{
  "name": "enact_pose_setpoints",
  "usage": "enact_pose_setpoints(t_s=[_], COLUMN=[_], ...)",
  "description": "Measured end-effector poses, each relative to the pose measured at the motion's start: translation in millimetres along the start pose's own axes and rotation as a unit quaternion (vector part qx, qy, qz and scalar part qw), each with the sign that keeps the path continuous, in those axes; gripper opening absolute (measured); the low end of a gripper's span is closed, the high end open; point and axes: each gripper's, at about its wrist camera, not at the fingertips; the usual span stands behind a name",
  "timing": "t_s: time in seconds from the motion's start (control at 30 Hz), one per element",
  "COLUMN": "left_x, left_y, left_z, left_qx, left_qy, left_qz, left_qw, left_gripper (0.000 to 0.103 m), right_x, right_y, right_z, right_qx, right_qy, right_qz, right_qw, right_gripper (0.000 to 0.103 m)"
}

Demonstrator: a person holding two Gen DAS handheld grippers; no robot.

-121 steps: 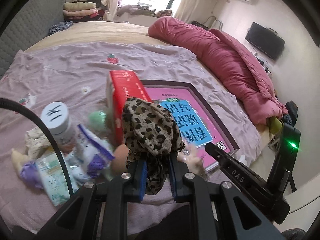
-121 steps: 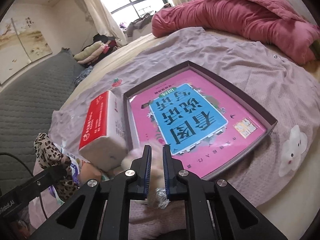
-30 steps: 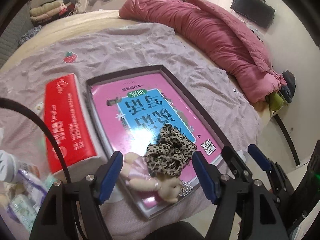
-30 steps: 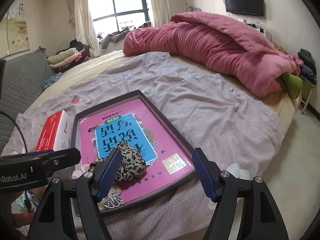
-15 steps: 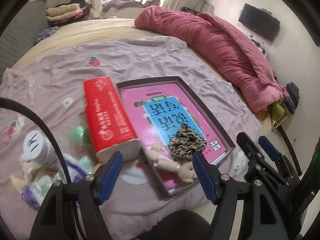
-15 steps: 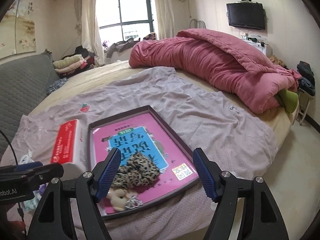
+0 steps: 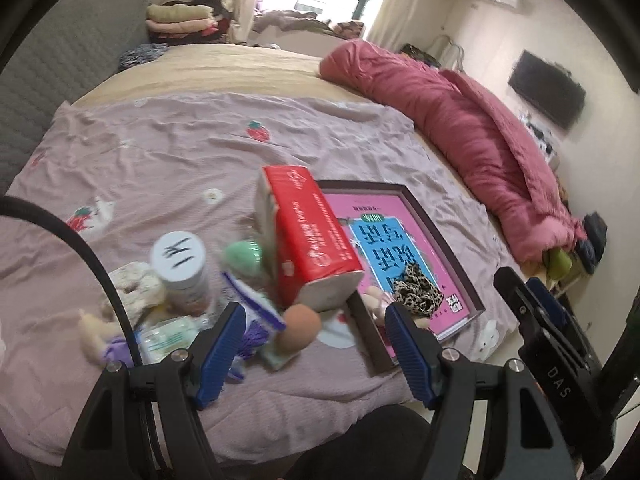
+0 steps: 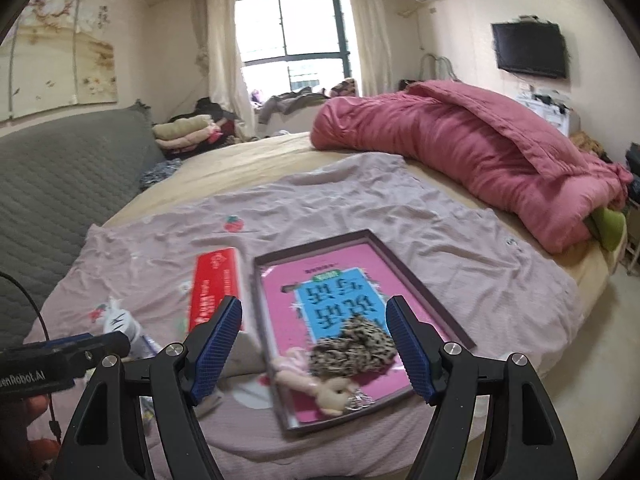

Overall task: Organize soft objects
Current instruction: 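Withdraw both open tools from the tray back toward the pile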

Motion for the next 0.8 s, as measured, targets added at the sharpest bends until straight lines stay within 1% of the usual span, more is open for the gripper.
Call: enact_pose_setpoints(t_s=[0.17, 0.47, 0.67, 0.8], left_x=[-10.2, -24.8, -35.3, -43.8], left_y=[-25.9, -91.4, -123.4, -141.9], left_z=[-20.1, -44.6, -52.3, -53.6], left_qx=[0.017, 0.037, 0.05, 0.056], left_qy=[0.015, 0.027, 0.027, 0.025], left_qz=[-0.018, -0.078, -0.103, -0.12], left_qw=[0.9996, 0.9959, 0.993, 0.9909], left_gripper=[0.072, 0.072, 0.072, 0.072], right_x=[-0.9, -6.7, -12.5, -17.7], right_y=[-21.6, -57.2, -71.4, -81.7], right_z=[-7.3, -17.8, -16.3, -10.0], right_qx=[0.021, 0.052, 0.065, 0.079], right_qy=[-0.001, 0.002, -0.009, -0.027], right_qz=[-0.014, -0.048, -0.059, -0.067], right_qw=[1.0, 0.997, 0.996, 0.994], right_gripper=[0.076, 0.076, 0.076, 0.076])
Point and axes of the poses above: each gripper's, at about its wrist camera, not at the fingertips, and z roughly the way its jaws point, y to its right, x to its top, and after that the axes turned 12 degrees about -y, right-handed
